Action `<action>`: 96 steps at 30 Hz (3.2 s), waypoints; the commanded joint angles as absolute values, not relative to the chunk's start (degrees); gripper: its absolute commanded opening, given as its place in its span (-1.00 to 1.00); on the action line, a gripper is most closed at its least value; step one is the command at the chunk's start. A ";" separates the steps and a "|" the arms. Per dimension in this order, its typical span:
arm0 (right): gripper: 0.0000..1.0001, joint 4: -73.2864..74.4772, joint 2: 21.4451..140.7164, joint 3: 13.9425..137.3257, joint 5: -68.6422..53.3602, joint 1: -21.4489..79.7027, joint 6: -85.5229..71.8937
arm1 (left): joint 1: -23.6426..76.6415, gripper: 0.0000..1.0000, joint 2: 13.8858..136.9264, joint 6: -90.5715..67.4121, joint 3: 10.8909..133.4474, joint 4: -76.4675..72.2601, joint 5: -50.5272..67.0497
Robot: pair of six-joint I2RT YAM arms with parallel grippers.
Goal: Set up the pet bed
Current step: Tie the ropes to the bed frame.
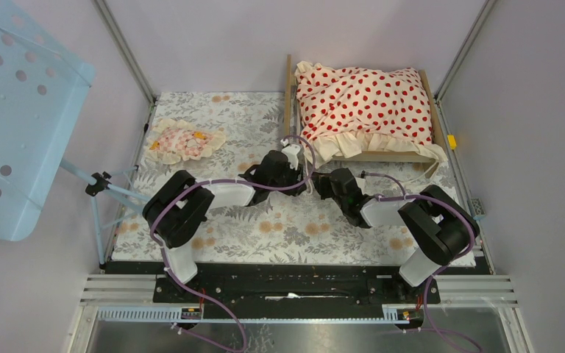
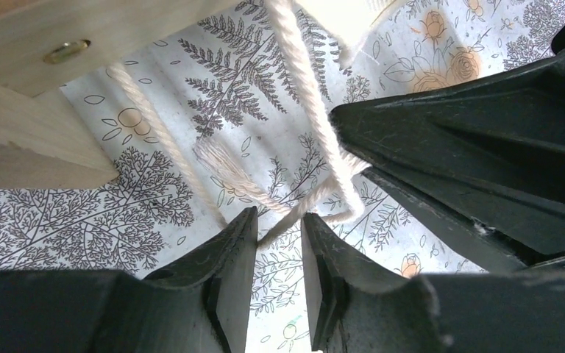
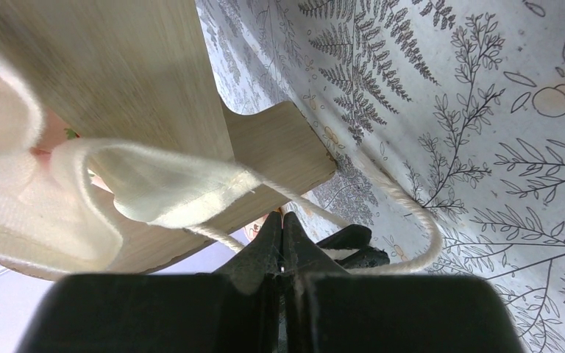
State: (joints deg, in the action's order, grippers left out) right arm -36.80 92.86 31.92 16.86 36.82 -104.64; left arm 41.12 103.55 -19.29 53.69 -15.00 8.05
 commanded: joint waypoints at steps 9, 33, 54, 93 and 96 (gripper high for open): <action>-1.00 -40.20 93.56 30.94 17.71 36.08 -104.39 | 40.69 -0.06 101.49 -22.00 57.84 -12.68 5.94; -1.00 -41.39 94.45 30.63 17.01 35.55 -103.67 | 40.01 -0.25 98.81 -22.41 59.87 -10.05 4.80; -1.00 -44.10 95.34 31.37 13.28 35.60 -100.96 | 37.10 -0.37 96.31 -23.73 56.86 -11.31 3.72; -1.00 -30.22 94.00 35.35 19.93 34.36 -82.13 | 36.55 -0.28 97.18 -12.83 53.18 -13.43 4.10; -1.00 -29.12 94.89 37.51 18.13 34.36 -79.20 | 36.56 -0.30 98.10 -13.96 54.97 -11.89 4.82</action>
State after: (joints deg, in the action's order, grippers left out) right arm -32.42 95.96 33.76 16.60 34.65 -85.58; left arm 36.84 97.89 -13.76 52.66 -10.76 3.88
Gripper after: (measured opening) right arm 0.020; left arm 0.354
